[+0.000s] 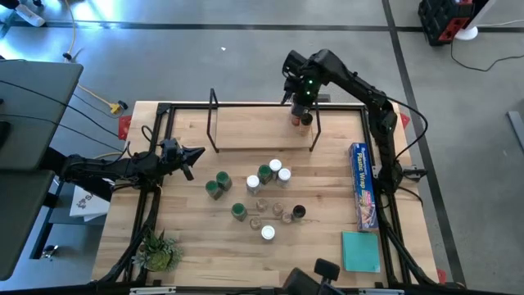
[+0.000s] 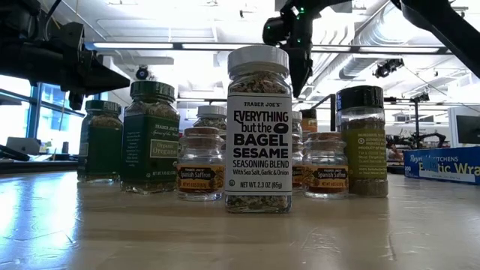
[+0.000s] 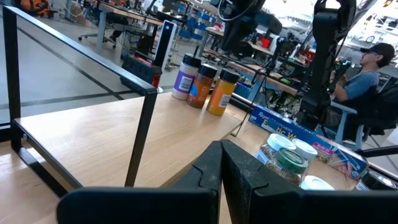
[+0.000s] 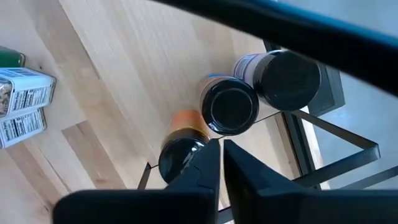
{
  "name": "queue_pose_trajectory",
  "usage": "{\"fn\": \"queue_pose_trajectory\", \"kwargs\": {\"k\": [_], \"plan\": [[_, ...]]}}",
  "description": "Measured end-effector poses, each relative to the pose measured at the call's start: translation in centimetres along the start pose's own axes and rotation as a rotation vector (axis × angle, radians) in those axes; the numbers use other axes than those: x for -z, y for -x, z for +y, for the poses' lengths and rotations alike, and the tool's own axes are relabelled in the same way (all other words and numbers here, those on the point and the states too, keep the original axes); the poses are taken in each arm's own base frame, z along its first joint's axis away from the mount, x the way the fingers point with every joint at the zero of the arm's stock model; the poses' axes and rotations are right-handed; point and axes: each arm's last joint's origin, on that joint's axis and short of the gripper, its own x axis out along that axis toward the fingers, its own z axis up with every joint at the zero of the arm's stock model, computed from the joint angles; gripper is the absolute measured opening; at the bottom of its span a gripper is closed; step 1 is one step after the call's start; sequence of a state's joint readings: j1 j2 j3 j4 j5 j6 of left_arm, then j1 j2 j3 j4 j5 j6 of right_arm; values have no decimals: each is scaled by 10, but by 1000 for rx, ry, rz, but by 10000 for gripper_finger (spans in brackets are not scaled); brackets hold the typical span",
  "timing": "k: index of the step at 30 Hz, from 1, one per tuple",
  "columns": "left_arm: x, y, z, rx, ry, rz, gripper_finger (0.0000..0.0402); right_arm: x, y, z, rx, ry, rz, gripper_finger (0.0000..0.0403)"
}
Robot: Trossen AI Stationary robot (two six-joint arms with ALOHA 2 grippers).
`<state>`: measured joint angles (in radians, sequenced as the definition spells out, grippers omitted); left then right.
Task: Shelf spices
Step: Put the orange seasoning bottle on the shelf
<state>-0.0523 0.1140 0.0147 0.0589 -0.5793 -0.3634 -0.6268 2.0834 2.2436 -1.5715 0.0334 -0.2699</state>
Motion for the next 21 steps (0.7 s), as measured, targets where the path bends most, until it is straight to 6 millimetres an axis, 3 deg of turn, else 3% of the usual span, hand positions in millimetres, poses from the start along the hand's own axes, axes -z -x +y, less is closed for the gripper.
{"fn": "queue_pose_trajectory", "kwargs": {"k": [8, 11, 16, 21], "plan": [[0, 0, 0, -1, 0, -1, 5, 1, -11, 2, -80, 55, 23, 2], [0, 0, 0, 0, 0, 0, 5, 8, -21, 5, -99, 73, 74, 2], [0, 0, 0, 0, 0, 0, 5, 26, -16, 10, -101, 80, 95, 0], [0, 0, 0, 0, 0, 0, 5, 31, -30, 8, -101, 72, 112, 0]]}}
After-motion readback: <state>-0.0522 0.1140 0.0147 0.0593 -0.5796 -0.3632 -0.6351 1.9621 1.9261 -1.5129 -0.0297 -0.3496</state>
